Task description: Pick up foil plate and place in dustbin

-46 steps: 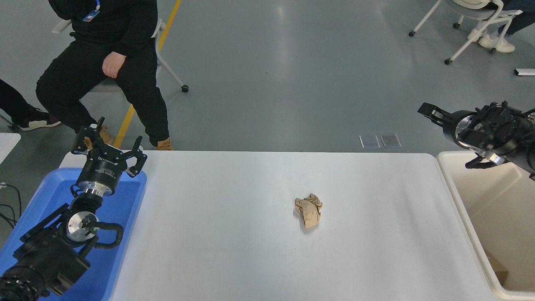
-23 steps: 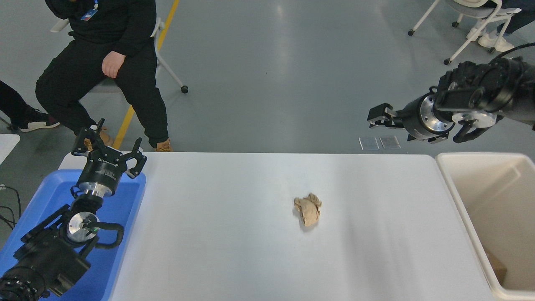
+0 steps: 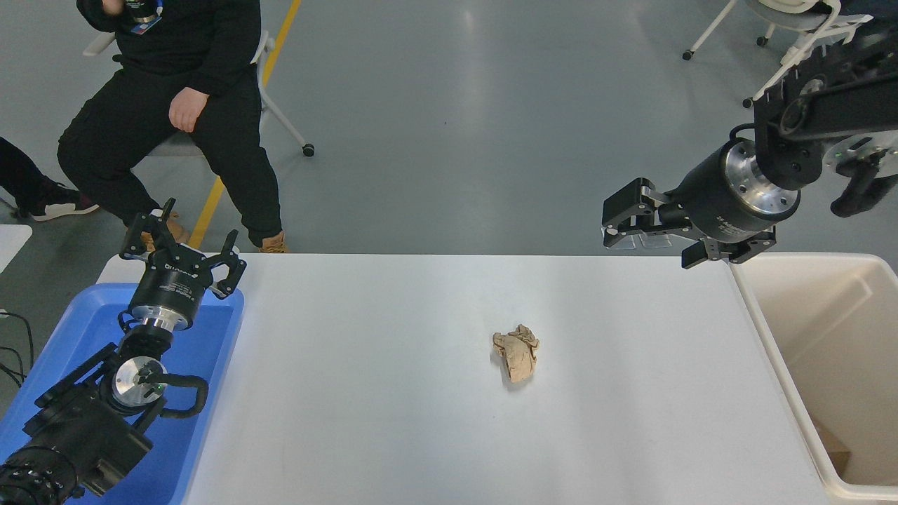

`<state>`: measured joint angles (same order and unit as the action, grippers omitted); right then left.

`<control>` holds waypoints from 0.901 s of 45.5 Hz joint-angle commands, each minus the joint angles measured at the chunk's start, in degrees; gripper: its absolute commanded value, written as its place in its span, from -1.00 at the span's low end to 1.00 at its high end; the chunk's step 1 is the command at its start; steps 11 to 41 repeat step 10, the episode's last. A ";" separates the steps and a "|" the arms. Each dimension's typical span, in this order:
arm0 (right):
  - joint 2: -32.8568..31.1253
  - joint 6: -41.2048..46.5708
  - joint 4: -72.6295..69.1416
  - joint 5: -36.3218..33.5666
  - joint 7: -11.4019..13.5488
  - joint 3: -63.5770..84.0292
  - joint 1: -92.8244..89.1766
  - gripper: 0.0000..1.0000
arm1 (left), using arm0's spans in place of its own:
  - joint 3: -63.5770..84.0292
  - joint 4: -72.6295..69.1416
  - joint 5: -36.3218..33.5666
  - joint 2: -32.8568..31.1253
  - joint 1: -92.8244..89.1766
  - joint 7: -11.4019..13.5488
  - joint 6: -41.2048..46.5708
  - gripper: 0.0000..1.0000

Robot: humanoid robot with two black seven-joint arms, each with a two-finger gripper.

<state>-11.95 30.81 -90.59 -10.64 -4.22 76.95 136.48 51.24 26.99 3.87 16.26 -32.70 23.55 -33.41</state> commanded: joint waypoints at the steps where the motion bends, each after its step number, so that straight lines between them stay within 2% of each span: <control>1: 0.26 1.62 -1.34 0.27 0.00 -0.57 2.12 1.00 | 0.00 0.00 0.00 0.00 0.00 0.00 0.01 0.98; 41: 0.35 1.80 -1.34 0.27 0.00 -0.92 2.21 1.00 | 0.00 0.00 0.00 0.00 0.00 0.00 0.01 0.98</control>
